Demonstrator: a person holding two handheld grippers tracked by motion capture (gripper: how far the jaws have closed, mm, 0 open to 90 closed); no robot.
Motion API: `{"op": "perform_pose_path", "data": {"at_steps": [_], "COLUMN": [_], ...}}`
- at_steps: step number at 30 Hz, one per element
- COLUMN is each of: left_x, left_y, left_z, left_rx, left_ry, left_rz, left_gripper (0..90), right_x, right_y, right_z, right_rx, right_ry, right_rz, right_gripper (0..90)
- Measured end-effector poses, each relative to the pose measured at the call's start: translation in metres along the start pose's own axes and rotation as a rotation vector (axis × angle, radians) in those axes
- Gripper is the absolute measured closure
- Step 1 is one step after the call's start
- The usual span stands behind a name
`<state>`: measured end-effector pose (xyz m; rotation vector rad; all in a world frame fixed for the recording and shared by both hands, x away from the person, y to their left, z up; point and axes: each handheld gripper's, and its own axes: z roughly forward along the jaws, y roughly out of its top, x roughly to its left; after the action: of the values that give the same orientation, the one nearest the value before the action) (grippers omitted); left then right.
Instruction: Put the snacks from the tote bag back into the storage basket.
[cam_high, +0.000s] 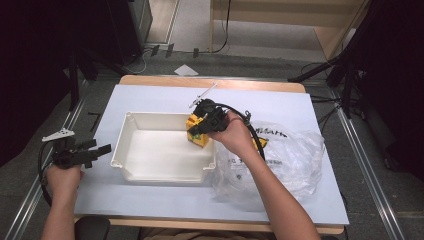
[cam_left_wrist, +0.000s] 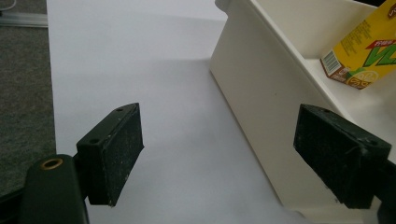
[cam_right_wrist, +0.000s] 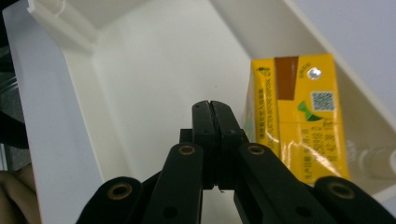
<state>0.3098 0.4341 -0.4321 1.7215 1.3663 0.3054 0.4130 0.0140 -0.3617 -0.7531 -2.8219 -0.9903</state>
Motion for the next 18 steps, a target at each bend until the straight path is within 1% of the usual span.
{"op": "perform_pose_path", "data": {"at_steps": [4, 5, 7, 9, 12, 14, 18], "left_x": [0.000, 0.000, 0.000, 0.000, 0.000, 0.000, 0.000], "left_y": [0.000, 0.000, 0.000, 0.000, 0.000, 0.000, 0.000], "left_z": [0.000, 0.000, 0.000, 0.000, 0.000, 0.000, 0.000], "left_rx": [0.000, 0.001, 0.002, 0.001, 0.000, 0.001, 0.002], "left_ry": [0.001, 0.001, 0.002, 0.001, 0.001, 0.001, 0.002], "left_rz": [0.000, -0.001, 0.000, 0.001, 0.000, -0.001, 0.000], "left_gripper": [16.8, 16.8, 16.8, 16.8, 16.8, 16.8, 16.8], "right_x": [0.001, 0.001, -0.002, -0.006, -0.009, -0.010, -0.014], "right_y": [-0.006, -0.008, -0.012, -0.015, -0.017, -0.019, -0.021], "right_z": [0.006, 0.008, 0.011, 0.014, 0.016, 0.016, 0.013], "right_rx": [0.024, 0.037, 0.051, 0.059, 0.063, 0.066, 0.068], "right_ry": [-0.009, -0.019, -0.027, -0.023, -0.036, -0.050, -0.057], "right_rz": [0.001, 0.004, 0.011, 0.023, 0.031, 0.028, 0.032], "right_gripper": [90.0, 90.0, 90.0, 90.0, 90.0, 90.0, 90.0]}}
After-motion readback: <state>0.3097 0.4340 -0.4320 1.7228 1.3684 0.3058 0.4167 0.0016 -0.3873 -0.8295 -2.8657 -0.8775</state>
